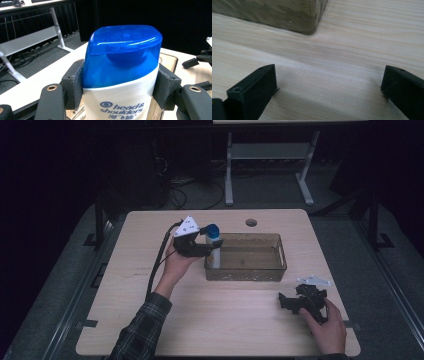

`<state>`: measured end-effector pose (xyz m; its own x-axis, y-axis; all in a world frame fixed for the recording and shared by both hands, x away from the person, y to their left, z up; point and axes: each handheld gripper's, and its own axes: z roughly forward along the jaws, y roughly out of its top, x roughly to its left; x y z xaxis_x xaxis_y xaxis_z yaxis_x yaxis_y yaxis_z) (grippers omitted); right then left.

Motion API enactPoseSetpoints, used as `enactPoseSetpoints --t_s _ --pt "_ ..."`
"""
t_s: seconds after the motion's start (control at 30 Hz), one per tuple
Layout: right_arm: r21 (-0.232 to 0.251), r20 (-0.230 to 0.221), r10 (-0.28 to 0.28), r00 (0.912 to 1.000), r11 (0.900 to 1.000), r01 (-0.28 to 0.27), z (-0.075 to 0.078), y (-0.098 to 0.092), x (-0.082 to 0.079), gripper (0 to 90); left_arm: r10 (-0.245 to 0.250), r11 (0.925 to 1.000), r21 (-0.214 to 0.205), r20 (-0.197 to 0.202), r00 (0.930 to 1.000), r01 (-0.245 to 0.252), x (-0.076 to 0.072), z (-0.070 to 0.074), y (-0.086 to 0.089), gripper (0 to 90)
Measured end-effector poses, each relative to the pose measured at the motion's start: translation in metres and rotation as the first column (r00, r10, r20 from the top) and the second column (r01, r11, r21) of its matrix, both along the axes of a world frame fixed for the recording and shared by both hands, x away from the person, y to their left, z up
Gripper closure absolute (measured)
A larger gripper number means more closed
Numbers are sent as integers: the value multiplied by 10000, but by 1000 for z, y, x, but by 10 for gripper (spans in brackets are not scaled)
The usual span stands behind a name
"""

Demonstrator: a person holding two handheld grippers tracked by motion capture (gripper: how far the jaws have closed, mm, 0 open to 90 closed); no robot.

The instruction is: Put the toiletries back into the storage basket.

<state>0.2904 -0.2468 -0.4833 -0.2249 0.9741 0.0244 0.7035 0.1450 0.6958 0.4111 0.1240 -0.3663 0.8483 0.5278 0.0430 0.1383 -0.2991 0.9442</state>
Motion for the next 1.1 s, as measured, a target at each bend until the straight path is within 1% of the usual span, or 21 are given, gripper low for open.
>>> enactPoseSetpoints --t_s 0.2,0.57,0.67,0.73,0.9,1.1 --pt "5 1 -4 10000 10000 4 0 0 0 0 2 9996 281 -68 10000 0 -1 -8 -2 346" --pt "1 1 -2 10000 10000 2 0 0 0 0 14 9988 499 -223 9997 -3 -3 -22 -3 345" --pt "3 2 -2 10000 10000 2 0 0 0 0 24 9985 543 -238 9997 -11 -4 -24 -4 345" --pt "5 2 -3 10000 10000 3 0 0 0 0 -15 9976 687 -281 9996 34 -4 -25 -4 345" --pt "-2 1 3 10000 10000 -3 0 0 0 0 -29 9964 846 -299 9995 54 -5 -27 -5 344" --pt "-3 4 2 10000 10000 -2 0 0 0 0 -73 9969 783 -299 9995 96 -6 -28 -4 344"
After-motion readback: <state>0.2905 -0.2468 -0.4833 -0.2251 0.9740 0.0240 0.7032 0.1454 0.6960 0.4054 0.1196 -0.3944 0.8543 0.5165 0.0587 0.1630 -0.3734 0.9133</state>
